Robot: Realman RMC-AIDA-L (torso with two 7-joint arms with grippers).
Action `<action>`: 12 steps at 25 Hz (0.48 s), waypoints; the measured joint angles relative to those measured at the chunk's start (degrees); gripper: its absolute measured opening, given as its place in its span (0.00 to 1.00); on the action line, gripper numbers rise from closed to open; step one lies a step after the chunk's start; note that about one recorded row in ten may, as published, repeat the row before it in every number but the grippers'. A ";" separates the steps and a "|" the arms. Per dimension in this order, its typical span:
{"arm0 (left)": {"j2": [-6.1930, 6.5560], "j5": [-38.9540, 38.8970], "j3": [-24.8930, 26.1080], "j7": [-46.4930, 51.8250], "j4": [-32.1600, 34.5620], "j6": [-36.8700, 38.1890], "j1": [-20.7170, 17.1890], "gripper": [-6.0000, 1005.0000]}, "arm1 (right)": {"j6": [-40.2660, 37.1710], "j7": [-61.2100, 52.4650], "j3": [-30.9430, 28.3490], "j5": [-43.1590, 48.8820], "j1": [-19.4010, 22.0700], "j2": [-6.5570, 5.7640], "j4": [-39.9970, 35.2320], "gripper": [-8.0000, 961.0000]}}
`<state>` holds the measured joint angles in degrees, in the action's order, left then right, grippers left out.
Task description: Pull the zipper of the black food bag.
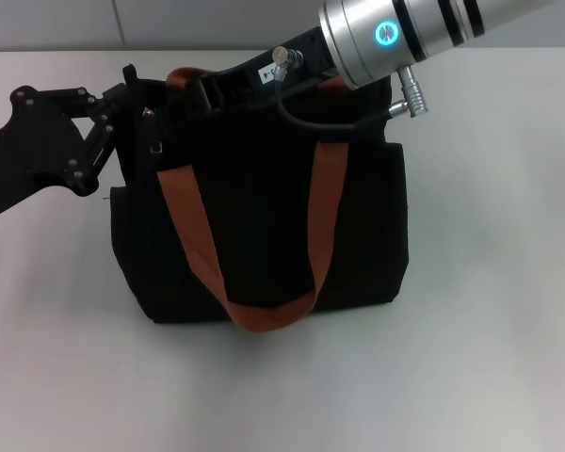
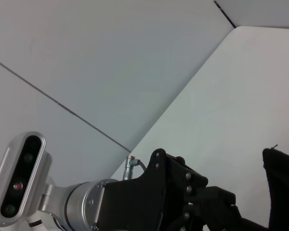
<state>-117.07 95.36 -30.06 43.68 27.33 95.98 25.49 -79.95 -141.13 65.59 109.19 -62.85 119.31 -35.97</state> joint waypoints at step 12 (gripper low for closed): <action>0.05 -0.01 0.00 0.00 -0.02 0.01 -0.24 0.07 | -0.11 -0.02 -0.30 -0.39 -0.09 0.05 -0.18 0.25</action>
<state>-117.02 95.36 -30.05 43.68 27.30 95.99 25.25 -80.06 -141.14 65.29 108.80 -62.94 119.36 -36.15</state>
